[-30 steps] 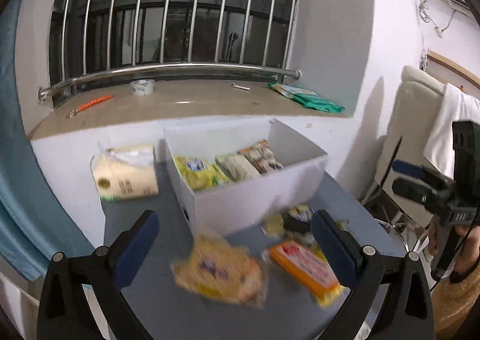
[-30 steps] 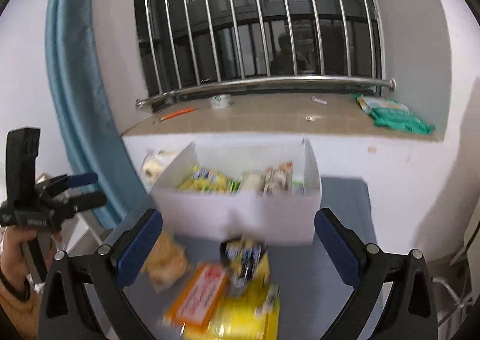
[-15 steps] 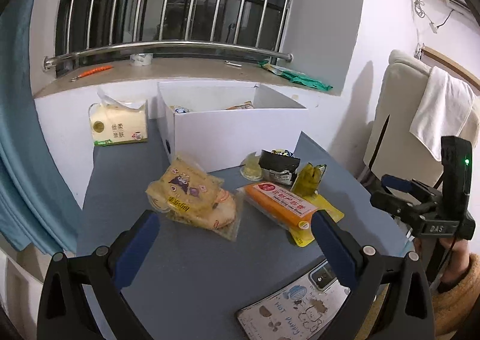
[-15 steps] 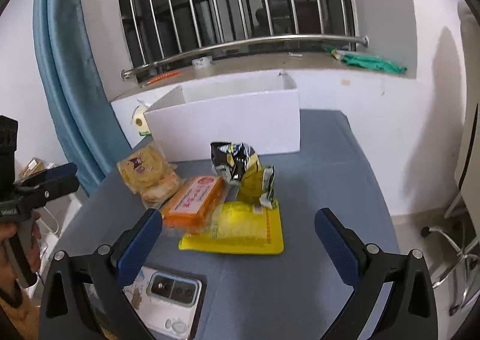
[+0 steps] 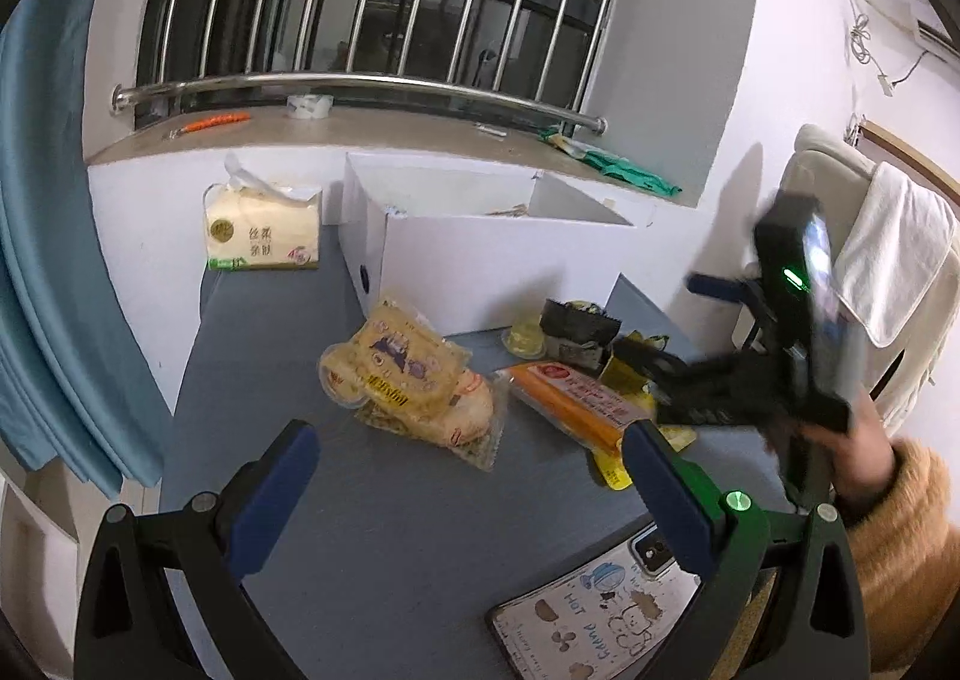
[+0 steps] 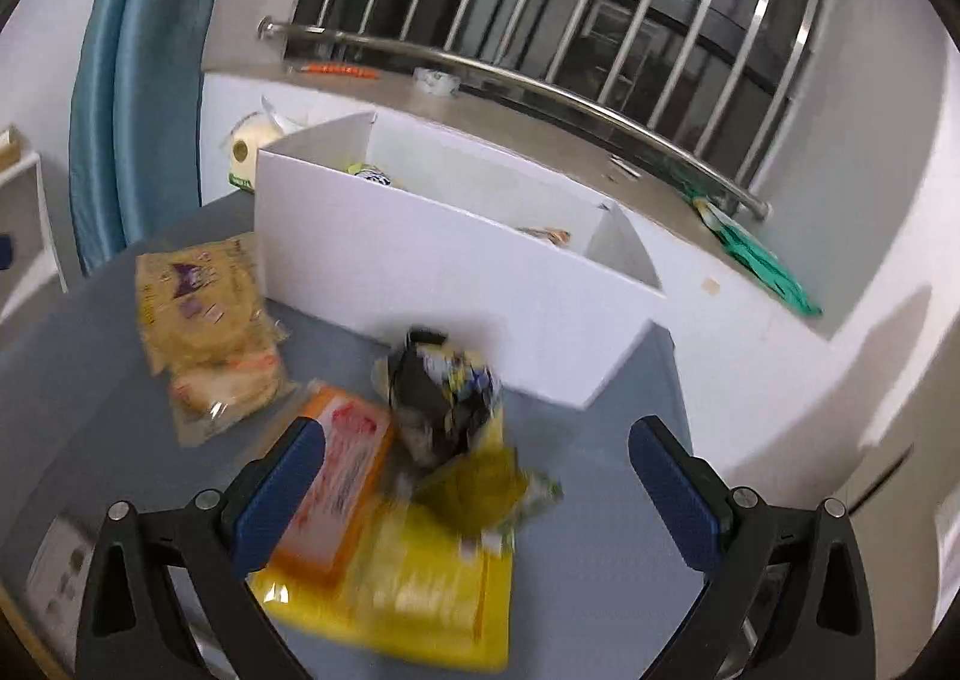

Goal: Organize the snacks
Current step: 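Grasp the dark chip bag with the right tool, then grasp the yellow corn-cake bag with left tool while right carries chip bag toward box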

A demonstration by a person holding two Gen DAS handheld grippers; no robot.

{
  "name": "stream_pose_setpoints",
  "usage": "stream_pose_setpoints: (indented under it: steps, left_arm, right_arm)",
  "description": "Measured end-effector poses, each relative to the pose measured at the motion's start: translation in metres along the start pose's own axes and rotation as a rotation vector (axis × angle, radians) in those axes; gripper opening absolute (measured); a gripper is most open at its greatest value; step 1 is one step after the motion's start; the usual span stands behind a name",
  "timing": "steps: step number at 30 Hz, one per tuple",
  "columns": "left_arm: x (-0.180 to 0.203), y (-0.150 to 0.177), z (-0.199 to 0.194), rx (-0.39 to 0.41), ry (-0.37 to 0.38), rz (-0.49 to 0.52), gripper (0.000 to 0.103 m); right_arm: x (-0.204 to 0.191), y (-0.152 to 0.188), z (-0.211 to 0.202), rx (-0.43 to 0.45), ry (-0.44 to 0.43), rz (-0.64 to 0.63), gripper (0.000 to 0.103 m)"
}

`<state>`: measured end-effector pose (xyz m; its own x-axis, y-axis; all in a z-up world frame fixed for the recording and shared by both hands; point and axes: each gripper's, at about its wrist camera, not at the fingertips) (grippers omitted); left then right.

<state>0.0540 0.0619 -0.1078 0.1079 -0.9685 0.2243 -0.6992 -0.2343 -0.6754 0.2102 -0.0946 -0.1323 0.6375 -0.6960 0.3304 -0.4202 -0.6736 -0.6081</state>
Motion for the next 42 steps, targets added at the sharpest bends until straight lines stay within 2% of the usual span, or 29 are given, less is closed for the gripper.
stream_pose_setpoints:
  steps: [6, 11, 12, 13, 14, 15, 20, 23, 27, 30, 36, 40, 42]
  left_arm:
    - [-0.012, 0.005, 0.014, -0.044, -0.002, -0.053, 0.103]
    - [-0.019, 0.009, 0.022, -0.070, -0.015, -0.080, 0.103]
    - [-0.020, 0.009, 0.023, -0.071, -0.019, -0.081, 0.103]
    - [-0.020, 0.009, 0.024, -0.074, -0.023, -0.083, 0.103]
    - [-0.020, 0.009, 0.025, -0.077, -0.025, -0.083, 0.103]
    - [-0.020, 0.008, 0.026, -0.080, -0.027, -0.082, 0.103]
    - [-0.016, 0.003, 0.030, -0.082, -0.057, -0.038, 0.103]
    - [-0.010, -0.009, 0.039, -0.079, -0.106, 0.041, 0.103]
    - [0.000, -0.029, 0.064, -0.115, -0.196, 0.173, 0.103]
    - [0.005, -0.040, 0.084, -0.156, -0.235, 0.243, 0.103]
    - [0.012, -0.054, 0.131, -0.264, -0.342, 0.367, 0.103]
    - [0.012, -0.056, 0.152, -0.306, -0.383, 0.382, 0.103]
    - [0.009, -0.057, 0.155, -0.309, -0.376, 0.363, 0.103]
  right_arm:
    - [-0.015, -0.033, 0.056, -0.131, 0.009, -0.083, 0.103]
    - [-0.021, -0.034, 0.091, -0.231, 0.058, -0.131, 0.102]
    - [-0.018, -0.033, 0.091, -0.218, 0.045, -0.117, 0.097]
    - [-0.016, -0.033, 0.092, -0.227, 0.034, -0.113, 0.058]
    - [-0.014, -0.031, 0.095, -0.260, 0.040, -0.109, 0.052]
    - [-0.013, -0.031, 0.094, -0.264, 0.047, -0.109, 0.052]
    - [0.022, -0.027, 0.064, -0.173, -0.027, 0.021, 0.046]
    - [0.064, -0.019, 0.029, -0.081, -0.178, 0.204, 0.045]
    - [0.100, 0.000, -0.012, 0.024, -0.262, 0.341, 0.045]
    - [0.116, 0.018, -0.040, 0.094, -0.308, 0.413, 0.045]
    - [0.119, 0.061, -0.076, 0.164, -0.372, 0.507, 0.045]
    - [0.118, 0.078, -0.081, 0.173, -0.386, 0.536, 0.046]
    - [0.113, 0.084, -0.083, 0.169, -0.383, 0.532, 0.046]
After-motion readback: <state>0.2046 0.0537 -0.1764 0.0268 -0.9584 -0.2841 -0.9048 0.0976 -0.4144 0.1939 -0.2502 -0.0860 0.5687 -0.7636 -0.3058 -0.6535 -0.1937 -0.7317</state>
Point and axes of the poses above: each gripper's, at about its wrist camera, not at the fingertips, and z roughly the way its jaws point, x to its right, y to its underside, and after that the axes turned 10 degrees about -x, right-handed
